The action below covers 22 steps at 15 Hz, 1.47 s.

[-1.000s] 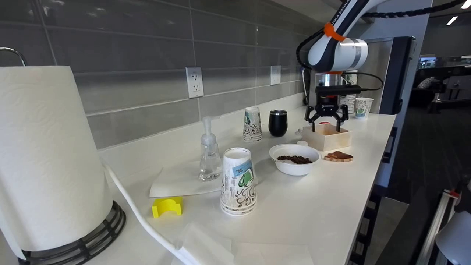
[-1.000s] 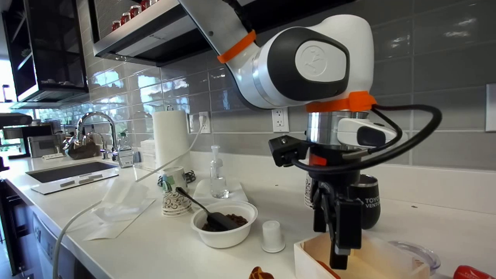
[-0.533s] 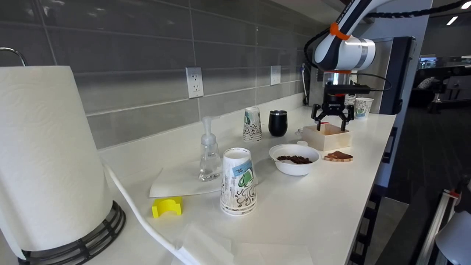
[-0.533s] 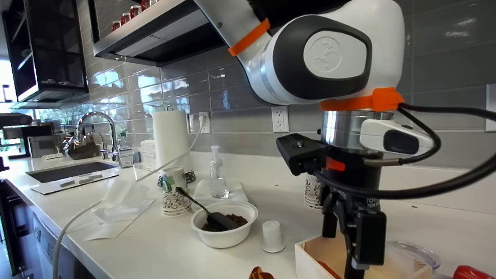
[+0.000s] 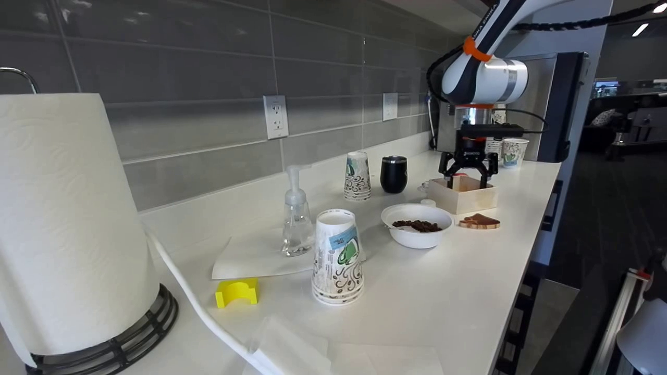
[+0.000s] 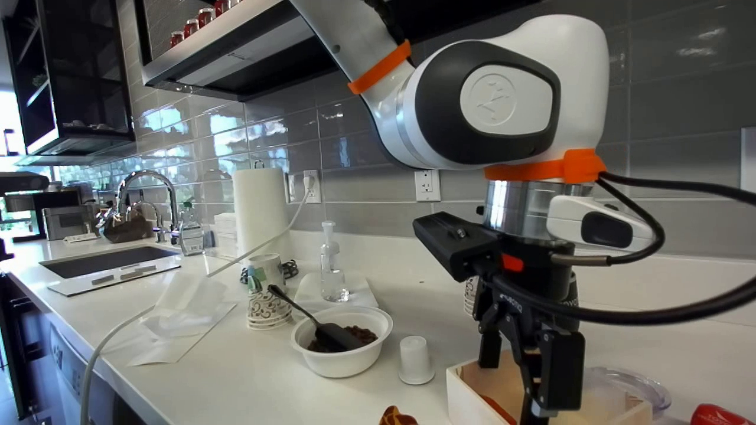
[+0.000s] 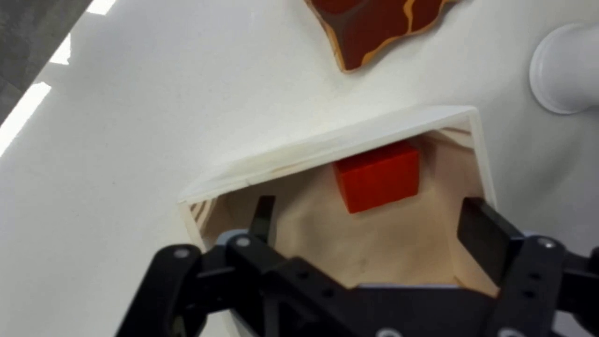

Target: Take the lid off the flask then remove all the items from the wooden box and place them on the table

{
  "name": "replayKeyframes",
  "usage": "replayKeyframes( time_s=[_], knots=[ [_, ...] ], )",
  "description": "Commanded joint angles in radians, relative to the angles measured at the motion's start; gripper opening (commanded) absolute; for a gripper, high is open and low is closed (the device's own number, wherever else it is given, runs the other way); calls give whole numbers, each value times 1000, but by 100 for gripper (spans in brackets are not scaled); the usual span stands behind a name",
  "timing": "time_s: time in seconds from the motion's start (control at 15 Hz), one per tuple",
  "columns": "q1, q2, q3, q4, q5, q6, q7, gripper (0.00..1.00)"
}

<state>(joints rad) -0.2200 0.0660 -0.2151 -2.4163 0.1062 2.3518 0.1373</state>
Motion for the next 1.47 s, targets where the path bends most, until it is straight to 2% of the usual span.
replayKeyframes(
  time_s=[0.0,0.67,0.73,0.8,1.27,1.4],
  knots=[
    [11,20,11,1,2,6,-29,100],
    [16,53,9,-2,-32,21,-6,100],
    [18,56,9,-4,-42,26,1,75],
    [20,59,9,-4,-50,29,6,73],
    [33,69,6,-8,-109,38,65,19],
    [35,62,4,-7,-122,37,83,19]
  ],
)
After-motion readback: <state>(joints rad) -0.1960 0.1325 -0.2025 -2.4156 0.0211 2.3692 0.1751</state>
